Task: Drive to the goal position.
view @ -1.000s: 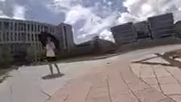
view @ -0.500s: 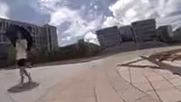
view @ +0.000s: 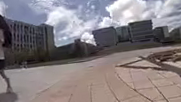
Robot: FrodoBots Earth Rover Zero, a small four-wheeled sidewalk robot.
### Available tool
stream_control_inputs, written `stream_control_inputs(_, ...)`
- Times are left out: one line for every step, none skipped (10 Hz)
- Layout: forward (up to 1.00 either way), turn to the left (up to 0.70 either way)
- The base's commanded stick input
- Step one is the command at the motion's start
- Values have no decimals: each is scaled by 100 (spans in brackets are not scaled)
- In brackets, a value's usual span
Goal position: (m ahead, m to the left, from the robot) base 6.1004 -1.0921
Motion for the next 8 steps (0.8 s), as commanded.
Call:
stream_control_inputs(70,11)
stream_control_inputs(70,6)
stream_control_inputs(70,1)
stream_control_inputs(70,-35)
stream_control_inputs(70,-35)
stream_control_inputs(70,-32)
stream_control_inputs(70,3)
stream_control_inputs(70,8)
